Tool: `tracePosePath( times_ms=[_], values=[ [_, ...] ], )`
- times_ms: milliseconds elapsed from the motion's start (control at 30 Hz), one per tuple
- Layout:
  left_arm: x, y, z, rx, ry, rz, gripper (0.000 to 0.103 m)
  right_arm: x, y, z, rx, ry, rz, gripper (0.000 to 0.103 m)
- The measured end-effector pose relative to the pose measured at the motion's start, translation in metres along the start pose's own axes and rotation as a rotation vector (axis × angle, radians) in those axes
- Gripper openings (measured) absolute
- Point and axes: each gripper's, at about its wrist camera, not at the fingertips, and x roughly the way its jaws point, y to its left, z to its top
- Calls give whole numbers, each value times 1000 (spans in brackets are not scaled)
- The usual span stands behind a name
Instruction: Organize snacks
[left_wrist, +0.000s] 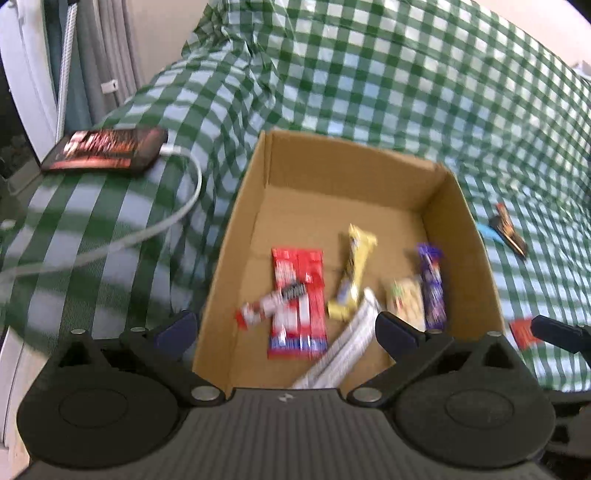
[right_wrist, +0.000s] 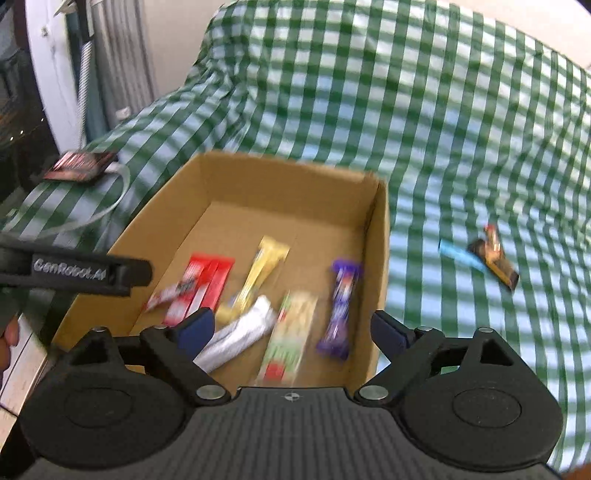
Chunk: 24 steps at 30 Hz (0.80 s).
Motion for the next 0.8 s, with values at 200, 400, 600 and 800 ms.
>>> tracePosePath(
  times_ms=[200, 400, 600, 800],
  values=[
    [-39, -3, -36, 4, -32, 21, 103, -51, 19, -32, -68, -52, -6, 97],
    [-76, -9, -59, 2, -92, 37, 103, -89, 27, -50, -71, -113, -5, 99],
    [-106, -23, -75, 37, -154, 39, 103, -120, 26, -67, -72, -181, -11, 102],
    [-131, -35, -87, 59, -197, 36, 103, -142, 22, -79, -64, -222, 1, 102]
  ],
)
